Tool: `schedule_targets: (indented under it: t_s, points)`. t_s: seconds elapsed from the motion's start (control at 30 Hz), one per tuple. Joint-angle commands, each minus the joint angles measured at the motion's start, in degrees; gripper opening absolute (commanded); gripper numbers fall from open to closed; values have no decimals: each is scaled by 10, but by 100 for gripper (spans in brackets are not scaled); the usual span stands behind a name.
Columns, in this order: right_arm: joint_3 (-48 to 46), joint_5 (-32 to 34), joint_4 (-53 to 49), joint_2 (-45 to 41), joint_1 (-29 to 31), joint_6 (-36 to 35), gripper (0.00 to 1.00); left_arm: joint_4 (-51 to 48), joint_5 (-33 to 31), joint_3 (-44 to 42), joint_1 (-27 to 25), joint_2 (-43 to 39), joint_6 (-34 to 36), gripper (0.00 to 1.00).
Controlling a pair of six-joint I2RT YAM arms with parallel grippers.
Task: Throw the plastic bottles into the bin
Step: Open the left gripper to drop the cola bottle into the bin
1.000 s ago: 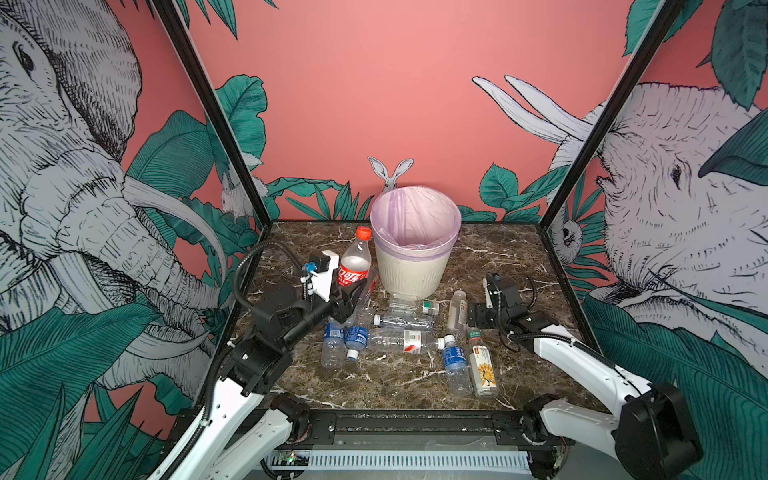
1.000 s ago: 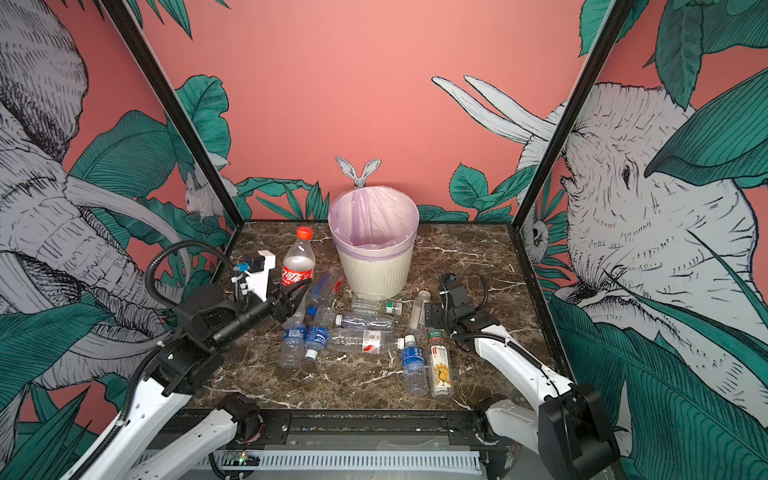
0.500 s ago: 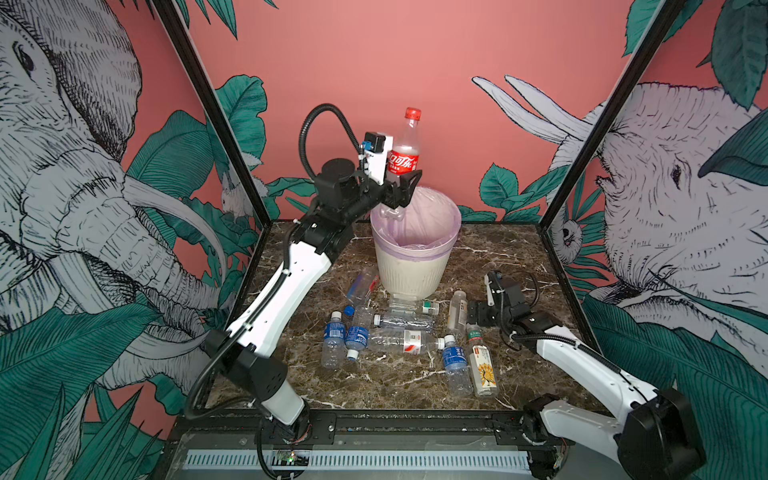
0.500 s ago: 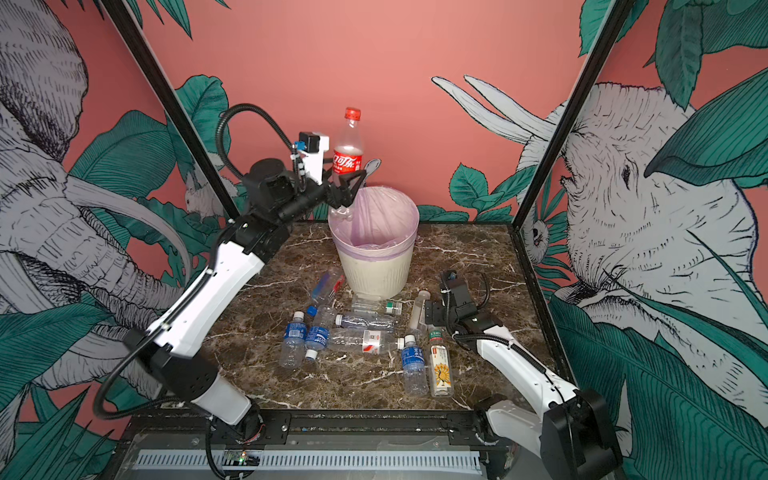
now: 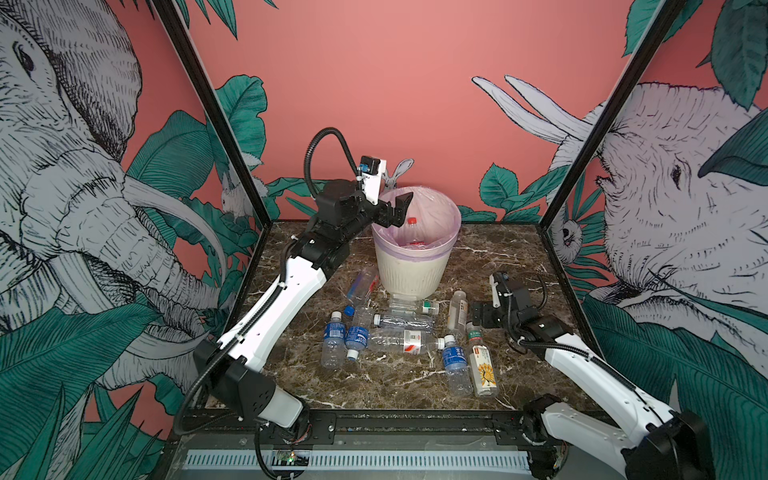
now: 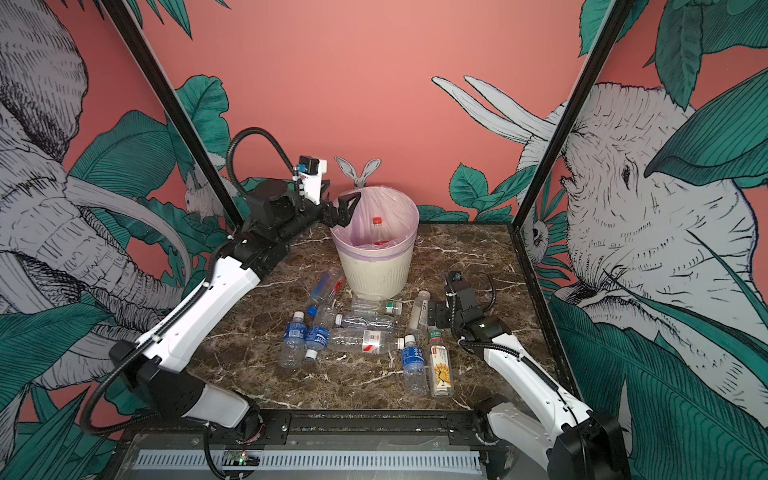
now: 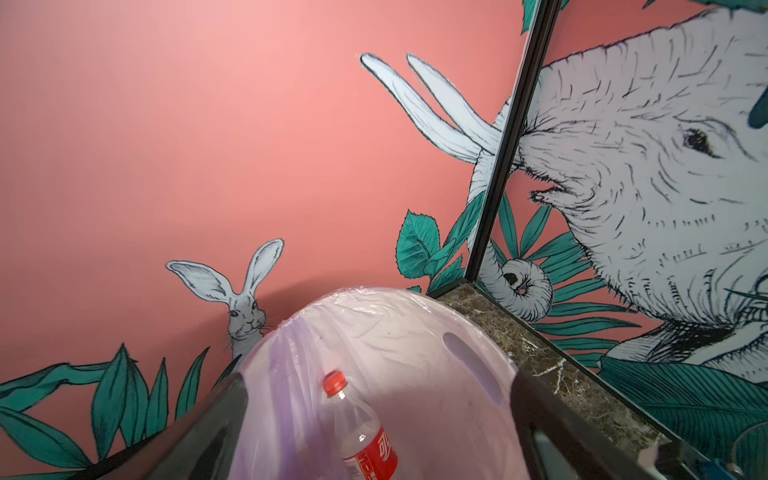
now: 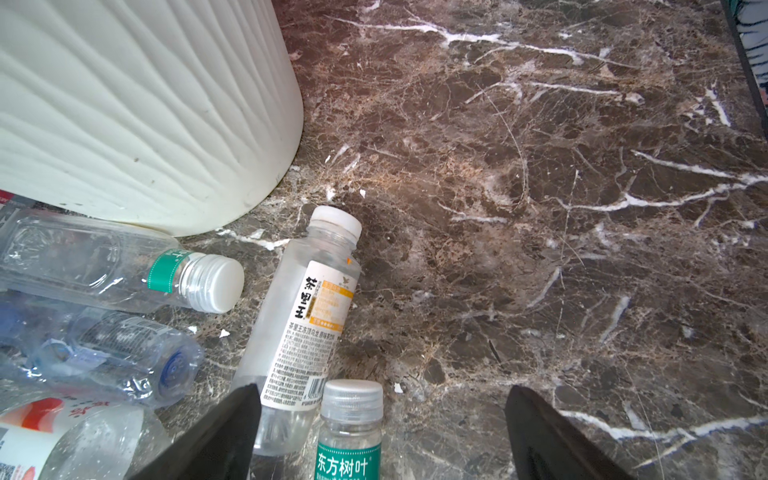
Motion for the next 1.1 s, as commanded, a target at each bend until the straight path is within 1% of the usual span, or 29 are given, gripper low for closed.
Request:
schedule_targets:
  t_s: [0.0, 0.1, 0.2, 0.43, 0.6, 0.73, 0.83, 1.07]
  points:
    - [18, -9, -11, -7, 5, 8, 94, 2, -46, -35, 3, -53, 11, 100]
    - [20, -9, -24, -5, 7, 9, 93, -12, -79, -72, 3, -84, 16, 100]
    - [25, -10, -38, -6, 11, 10, 92, -41, -111, -105, 3, -113, 6, 100]
    - [39, -23, -70, -5, 27, 12, 91, -68, -130, -206, 3, -189, -3, 100]
    - [46, -18, -121, -6, 43, 19, 90, -99, -144, -280, 2, -240, -8, 100]
    - [34, -21, -157, -19, 58, 41, 89, -95, -147, -345, 2, -275, -17, 100]
    - [29, -6, -189, -30, 76, 56, 89, -91, -150, -387, 2, -285, -30, 99]
    - [10, 7, -252, -58, 127, 125, 88, -17, -103, -474, 2, -254, -49, 97]
